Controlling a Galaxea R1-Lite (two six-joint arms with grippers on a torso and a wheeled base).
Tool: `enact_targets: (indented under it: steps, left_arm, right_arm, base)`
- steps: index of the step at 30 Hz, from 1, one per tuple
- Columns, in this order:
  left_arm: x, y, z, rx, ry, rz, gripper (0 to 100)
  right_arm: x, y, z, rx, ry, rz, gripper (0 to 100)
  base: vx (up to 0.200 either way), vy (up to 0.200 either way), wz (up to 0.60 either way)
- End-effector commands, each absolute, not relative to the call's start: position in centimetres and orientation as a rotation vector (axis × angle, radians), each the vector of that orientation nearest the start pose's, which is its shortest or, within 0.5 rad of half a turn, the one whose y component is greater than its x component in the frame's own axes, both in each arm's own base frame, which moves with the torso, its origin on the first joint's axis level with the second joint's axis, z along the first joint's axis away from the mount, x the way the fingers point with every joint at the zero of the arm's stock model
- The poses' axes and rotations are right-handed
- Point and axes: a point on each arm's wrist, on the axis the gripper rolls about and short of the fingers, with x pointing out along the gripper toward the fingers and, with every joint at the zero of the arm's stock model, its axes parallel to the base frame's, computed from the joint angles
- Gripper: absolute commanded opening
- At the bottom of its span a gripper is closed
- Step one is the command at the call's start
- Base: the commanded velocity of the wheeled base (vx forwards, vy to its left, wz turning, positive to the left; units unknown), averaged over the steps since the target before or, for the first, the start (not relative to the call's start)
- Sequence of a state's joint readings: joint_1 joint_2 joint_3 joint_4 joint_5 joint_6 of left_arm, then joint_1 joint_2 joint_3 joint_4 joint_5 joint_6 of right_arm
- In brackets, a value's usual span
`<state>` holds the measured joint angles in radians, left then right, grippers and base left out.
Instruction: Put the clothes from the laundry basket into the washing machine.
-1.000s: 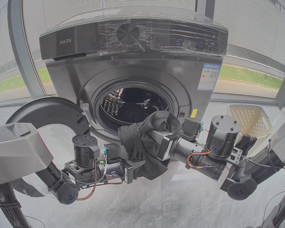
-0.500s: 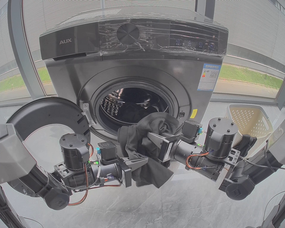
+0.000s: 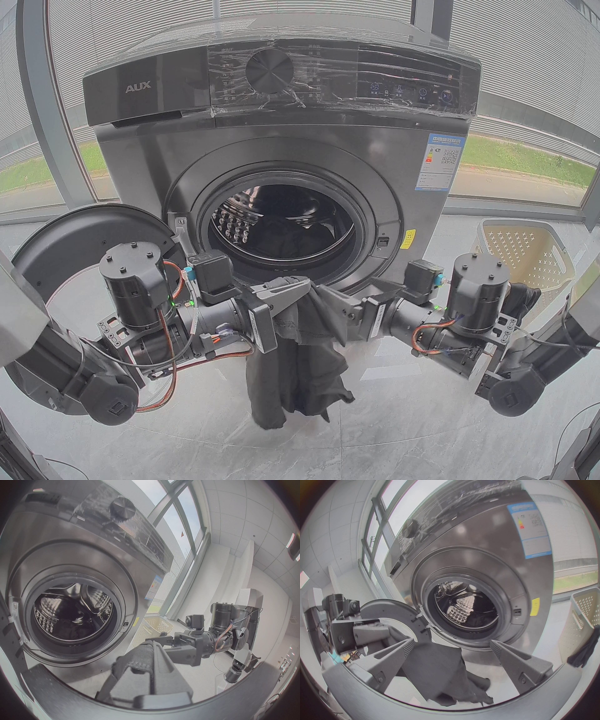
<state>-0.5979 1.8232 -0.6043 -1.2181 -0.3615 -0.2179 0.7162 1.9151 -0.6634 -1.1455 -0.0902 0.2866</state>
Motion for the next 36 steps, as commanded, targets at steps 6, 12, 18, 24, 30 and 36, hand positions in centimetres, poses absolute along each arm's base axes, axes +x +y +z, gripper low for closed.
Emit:
enact_targets:
  steps: [6, 12, 18, 24, 30, 36]
  left_arm:
    - [25.7, -17.4, 16.7, -0.216, 0.041, -0.903, 0]
    - [25.3, -17.0, 17.8, -0.221, 0.001, -0.900, 0]
    - [25.0, -16.8, 18.9, -0.231, -0.049, -0.891, 0]
    - [24.7, -16.5, 20.3, -0.285, -0.096, -0.902, 0]
    - [24.8, -16.5, 20.8, -0.291, -0.119, -0.902, 0]
    - [25.1, -16.8, 21.6, -0.296, -0.148, -0.905, 0]
  right_arm:
    - [23.4, 17.7, 11.6, 0.168, 0.256, 0.586, 100]
    - [22.4, 17.1, 10.0, 0.140, 0.322, 0.626, 100]
    - [21.8, 16.9, 8.6, 0.125, 0.387, 0.660, 100]
    - [22.4, 16.6, 7.1, 0.121, 0.448, 0.677, 100]
    - [23.5, 16.4, 5.5, 0.115, 0.495, 0.652, 100]
    - [25.9, 15.8, 2.4, 0.080, 0.547, 0.609, 100]
  base:
    - [0.000, 0.000, 0.00]
    - [0.000, 0.000, 0.00]
    - [0.000, 0.000, 0.00]
    - [0.000, 0.000, 0.00]
    - [0.000, 0.000, 0.00]
    - [0.000, 0.000, 0.00]
